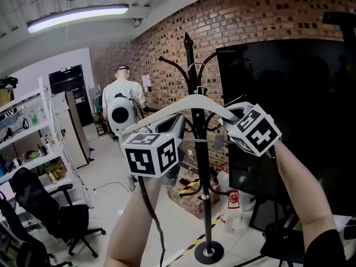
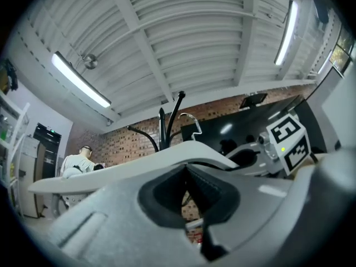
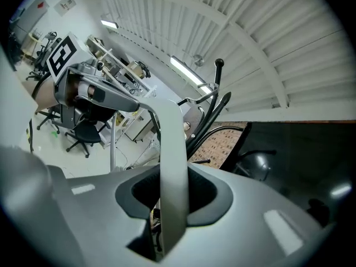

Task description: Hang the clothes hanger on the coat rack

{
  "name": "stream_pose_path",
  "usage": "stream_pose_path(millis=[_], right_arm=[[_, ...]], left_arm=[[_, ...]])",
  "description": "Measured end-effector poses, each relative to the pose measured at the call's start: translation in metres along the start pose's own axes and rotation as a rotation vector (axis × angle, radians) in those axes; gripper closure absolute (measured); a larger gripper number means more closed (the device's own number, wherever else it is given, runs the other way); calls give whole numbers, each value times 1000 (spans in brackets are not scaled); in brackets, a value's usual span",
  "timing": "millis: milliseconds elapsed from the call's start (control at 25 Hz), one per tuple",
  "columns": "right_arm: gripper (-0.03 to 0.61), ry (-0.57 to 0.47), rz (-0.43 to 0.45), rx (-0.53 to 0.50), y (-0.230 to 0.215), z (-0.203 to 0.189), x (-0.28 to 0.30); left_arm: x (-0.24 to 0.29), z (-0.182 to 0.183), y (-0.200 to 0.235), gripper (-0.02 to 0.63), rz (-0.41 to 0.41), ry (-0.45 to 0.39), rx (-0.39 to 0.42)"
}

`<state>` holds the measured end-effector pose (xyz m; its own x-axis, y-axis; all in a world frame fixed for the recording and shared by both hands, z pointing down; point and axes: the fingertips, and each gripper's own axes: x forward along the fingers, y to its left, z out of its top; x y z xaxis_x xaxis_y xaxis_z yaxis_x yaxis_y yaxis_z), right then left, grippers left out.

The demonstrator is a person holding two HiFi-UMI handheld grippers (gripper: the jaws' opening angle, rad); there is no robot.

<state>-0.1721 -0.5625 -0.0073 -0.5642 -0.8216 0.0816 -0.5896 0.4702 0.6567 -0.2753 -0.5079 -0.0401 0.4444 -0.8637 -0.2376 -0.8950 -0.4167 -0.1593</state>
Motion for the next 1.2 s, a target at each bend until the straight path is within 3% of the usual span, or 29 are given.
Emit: stream_pose_path(millis=[600, 840, 1040, 1200], right_arm=[[477, -38, -147, -42, -47, 54, -38], [477, -33, -81, 1, -50, 70, -17], [477, -17, -64, 38, -52, 63, 1], [477, 8, -45, 41, -46, 51, 17]], left_arm=[[10, 67, -16, 609, -134, -95, 39], [12, 80, -2, 609, -119, -94, 14], [15, 69, 13, 609, -66, -62, 51], [20, 53, 24, 609, -52, -44, 28]])
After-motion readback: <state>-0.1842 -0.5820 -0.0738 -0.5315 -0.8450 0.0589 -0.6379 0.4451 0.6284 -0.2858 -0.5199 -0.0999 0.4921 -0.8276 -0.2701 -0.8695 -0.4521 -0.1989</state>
